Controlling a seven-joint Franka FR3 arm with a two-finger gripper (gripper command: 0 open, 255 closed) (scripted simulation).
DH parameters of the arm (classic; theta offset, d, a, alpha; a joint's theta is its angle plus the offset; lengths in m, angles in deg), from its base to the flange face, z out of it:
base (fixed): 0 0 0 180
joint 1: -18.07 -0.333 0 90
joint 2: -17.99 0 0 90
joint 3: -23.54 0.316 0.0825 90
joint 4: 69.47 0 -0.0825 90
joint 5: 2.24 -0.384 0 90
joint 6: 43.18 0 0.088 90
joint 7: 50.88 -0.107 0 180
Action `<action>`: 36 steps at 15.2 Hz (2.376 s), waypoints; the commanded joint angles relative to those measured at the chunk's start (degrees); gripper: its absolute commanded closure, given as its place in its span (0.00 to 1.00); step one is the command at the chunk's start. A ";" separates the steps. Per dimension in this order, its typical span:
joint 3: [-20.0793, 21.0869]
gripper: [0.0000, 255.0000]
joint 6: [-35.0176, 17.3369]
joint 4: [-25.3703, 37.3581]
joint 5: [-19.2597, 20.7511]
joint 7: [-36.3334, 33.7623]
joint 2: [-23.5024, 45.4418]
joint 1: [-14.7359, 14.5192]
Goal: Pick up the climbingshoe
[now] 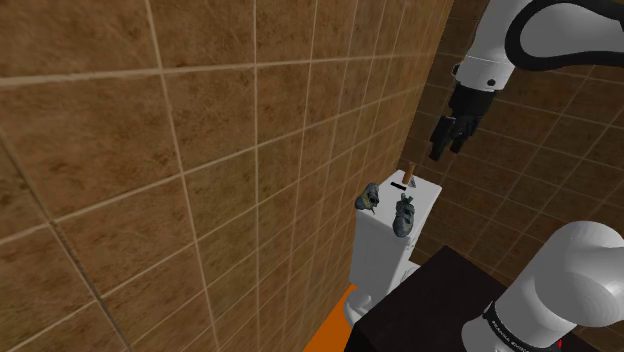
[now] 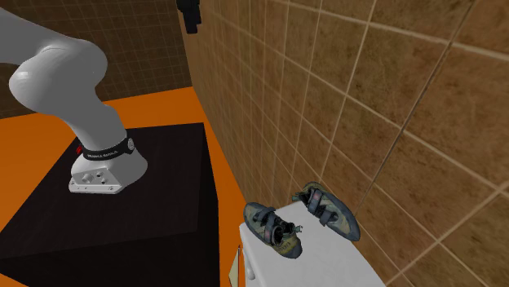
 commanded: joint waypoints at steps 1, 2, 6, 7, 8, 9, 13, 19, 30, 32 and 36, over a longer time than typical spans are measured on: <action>0.00 0.00 0.00 0.00 0.00 0.00 0.00 0.00; -0.74 0.00 -1.83 -1.05 0.48 1.00 0.78 0.14; -3.72 0.00 -9.37 -4.45 2.29 4.95 4.90 0.69; -4.47 0.00 -11.30 -5.09 2.69 5.93 6.17 0.82; -5.23 0.00 -13.24 -5.65 3.08 6.90 7.54 0.94; -5.98 0.00 -15.18 -6.12 3.44 7.88 9.00 1.05; -8.96 0.00 -22.97 -7.11 4.48 11.84 15.75 1.37; -13.30 0.00 -34.11 -5.88 4.27 18.31 28.10 1.20; -17.62 0.00 -49.04 4.48 -5.69 34.44 54.56 1.16; -17.11 0.00 -50.59 7.43 -8.29 37.60 59.46 2.09; -15.20 0.00 -52.70 14.24 -12.54 42.97 68.99 4.75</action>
